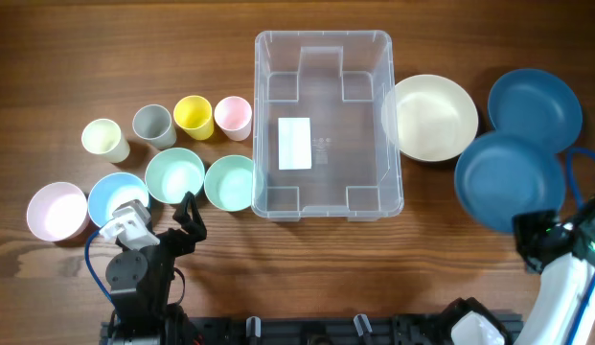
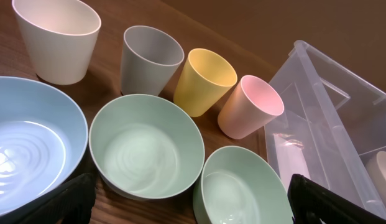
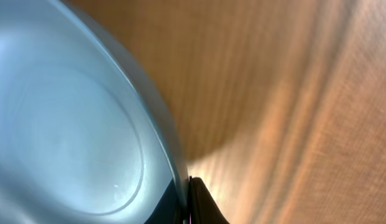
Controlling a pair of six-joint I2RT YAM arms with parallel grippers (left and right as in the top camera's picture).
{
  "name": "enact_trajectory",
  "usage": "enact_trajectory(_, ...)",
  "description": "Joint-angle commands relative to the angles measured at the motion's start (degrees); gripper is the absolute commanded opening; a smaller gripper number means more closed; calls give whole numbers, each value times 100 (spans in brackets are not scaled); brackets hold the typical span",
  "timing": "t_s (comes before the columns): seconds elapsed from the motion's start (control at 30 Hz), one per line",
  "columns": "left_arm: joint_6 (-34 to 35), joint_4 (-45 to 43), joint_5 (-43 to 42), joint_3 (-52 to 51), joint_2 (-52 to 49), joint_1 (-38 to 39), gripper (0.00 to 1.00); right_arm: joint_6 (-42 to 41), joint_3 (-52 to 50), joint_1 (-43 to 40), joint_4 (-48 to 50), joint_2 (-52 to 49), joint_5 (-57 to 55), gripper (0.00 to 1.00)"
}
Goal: Pack container
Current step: 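Lift the dark blue plate and lower it into the clear container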
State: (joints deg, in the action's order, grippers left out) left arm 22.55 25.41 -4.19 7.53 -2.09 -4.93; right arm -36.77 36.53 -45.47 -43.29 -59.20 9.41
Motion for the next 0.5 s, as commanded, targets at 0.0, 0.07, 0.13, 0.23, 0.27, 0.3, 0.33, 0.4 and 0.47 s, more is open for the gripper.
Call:
enact_trajectory(0.0,-136,-24,15,-17,24,31,100,175,914,144,-238,809,1246,4)
enact_trajectory(0.07,-136,-22,15,-17,24,31,100,417,1563,636,-511,789,1502,4)
enact_trajectory(0.13,-136,-22,15,-17,24,31,100,872,2293,1394,-699,522,1443,4)
enact_trajectory(0.23,-136,-22,15,-17,24,31,100,1287,3674,3025,-955,-310,1325,4)
enact_trajectory(0.27,-136,-22,15,-17,24,31,100,1294,4048,3552,-1010,-616,1078,4)
enact_trajectory(0.3,-136,-22,15,-17,24,31,100,1462,4577,4301,-1010,-1102,544,4)
enact_trajectory(0.33,-136,-22,15,-17,24,31,100,1545,4909,4752,-1016,-1467,57,5)
enact_trajectory(0.4,-136,-22,15,-17,24,31,100,1753,5591,5534,-1014,-2406,-717,4)
enact_trajectory(0.47,-136,-22,15,-17,24,31,100,1829,6006,5906,-981,-3274,-1128,4)
